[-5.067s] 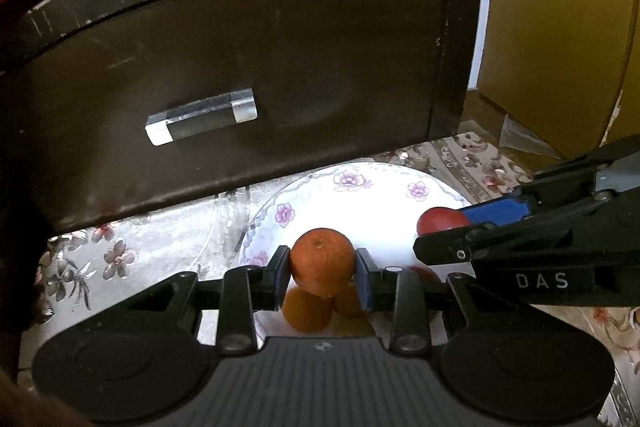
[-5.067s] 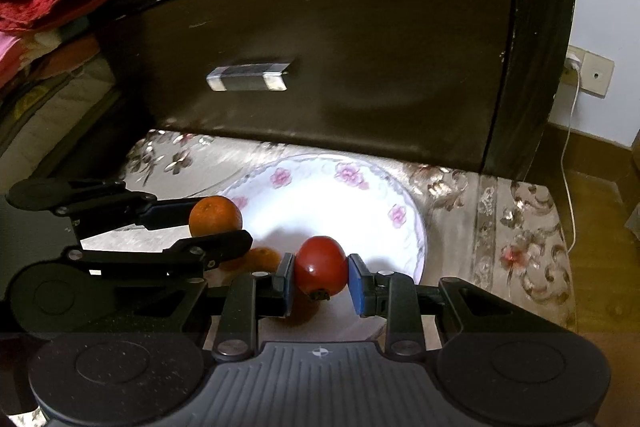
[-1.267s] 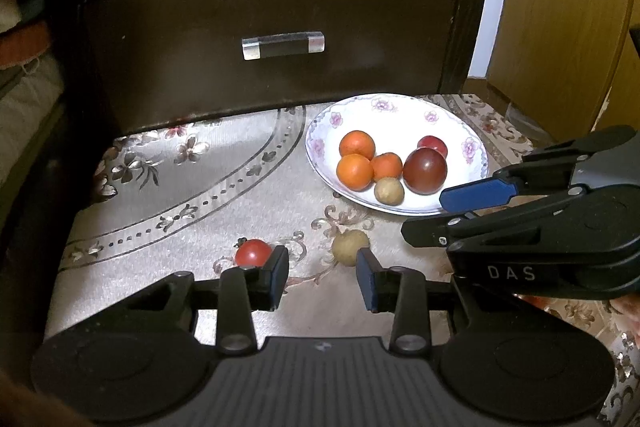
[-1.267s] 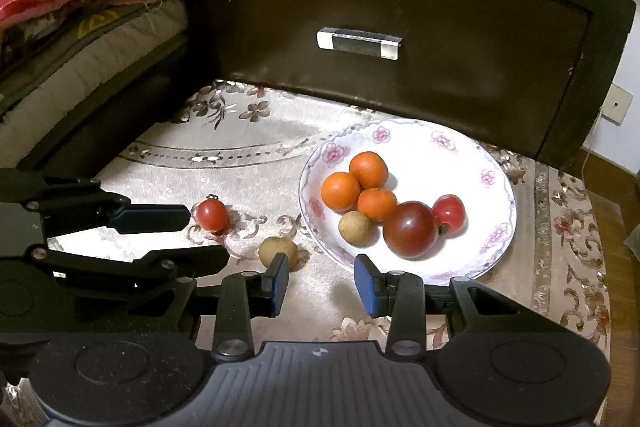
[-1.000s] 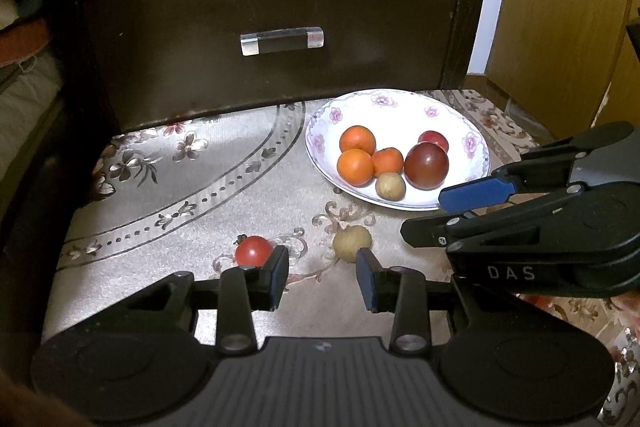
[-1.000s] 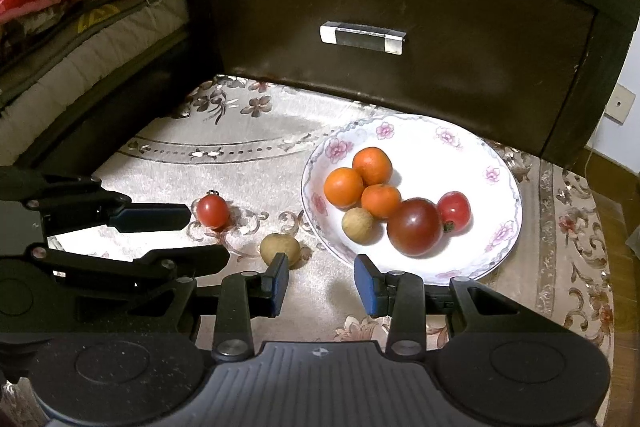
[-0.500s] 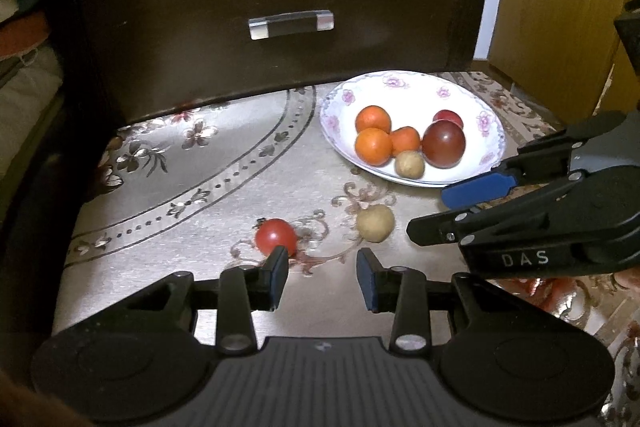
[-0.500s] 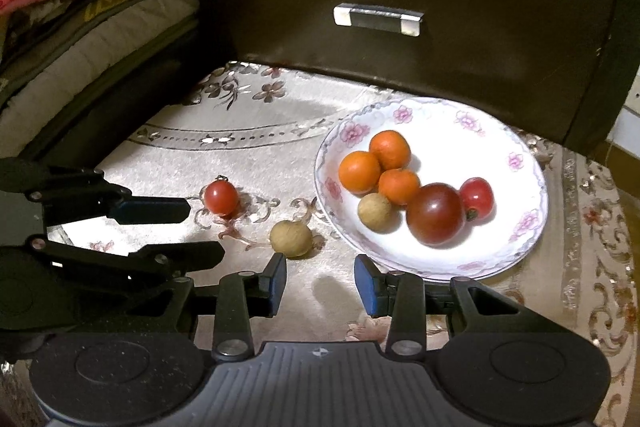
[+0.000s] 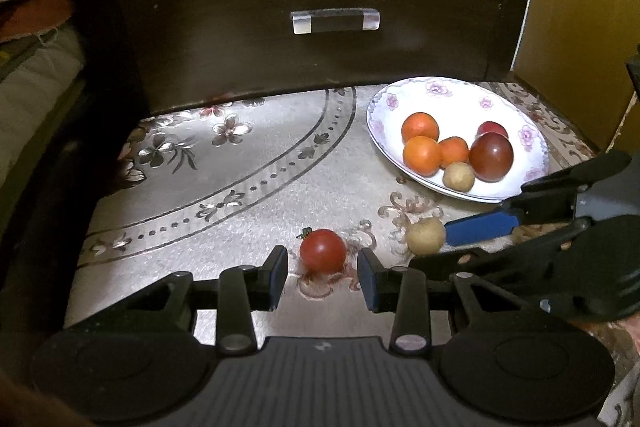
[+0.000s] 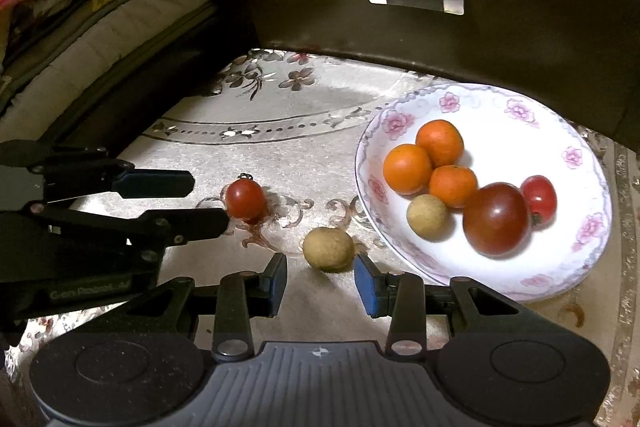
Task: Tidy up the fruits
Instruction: 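Grasp the last red cherry tomato with the left tool while the right tool grasps the tan fruit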
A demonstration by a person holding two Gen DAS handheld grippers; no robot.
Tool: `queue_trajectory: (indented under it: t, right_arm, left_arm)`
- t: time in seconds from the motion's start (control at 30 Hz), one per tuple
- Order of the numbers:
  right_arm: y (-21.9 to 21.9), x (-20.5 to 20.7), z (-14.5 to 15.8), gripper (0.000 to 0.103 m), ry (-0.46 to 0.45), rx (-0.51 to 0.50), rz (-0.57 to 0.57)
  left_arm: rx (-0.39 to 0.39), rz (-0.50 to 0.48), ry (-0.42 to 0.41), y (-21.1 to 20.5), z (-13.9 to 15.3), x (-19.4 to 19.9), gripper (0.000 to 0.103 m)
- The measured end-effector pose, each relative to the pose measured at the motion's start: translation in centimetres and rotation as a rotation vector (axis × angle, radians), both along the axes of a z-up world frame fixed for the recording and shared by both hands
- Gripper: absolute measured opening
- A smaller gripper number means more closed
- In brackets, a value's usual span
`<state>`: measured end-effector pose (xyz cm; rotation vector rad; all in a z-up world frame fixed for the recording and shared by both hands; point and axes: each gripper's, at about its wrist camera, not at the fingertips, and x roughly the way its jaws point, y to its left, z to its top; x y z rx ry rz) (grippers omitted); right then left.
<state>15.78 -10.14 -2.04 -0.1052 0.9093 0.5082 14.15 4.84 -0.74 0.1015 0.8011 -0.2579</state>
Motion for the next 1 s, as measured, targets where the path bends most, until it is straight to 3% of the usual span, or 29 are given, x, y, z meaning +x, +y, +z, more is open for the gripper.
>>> queue_trajectory:
  t: [0.2,0.57,1.0]
  right_arm:
    - [0.3,0.4,-0.6,0.034,-0.01,-0.009,0.009]
    - [0.4,0.6,-0.8,0.026,-0.03,-0.025,0.009]
    - [-0.6,0.1,-0.3,0.026,-0.017,-0.047,-0.02]
  left_arm:
    - [-0.041,0.038,0.022,0.3,-1.2,1.5,0.044]
    - [-0.018,0.04,0.013,-0.4,-2.3,2.3,0.04]
    - [-0.015,-0.023,0.031,-1.1,-1.8,1.2,0.036]
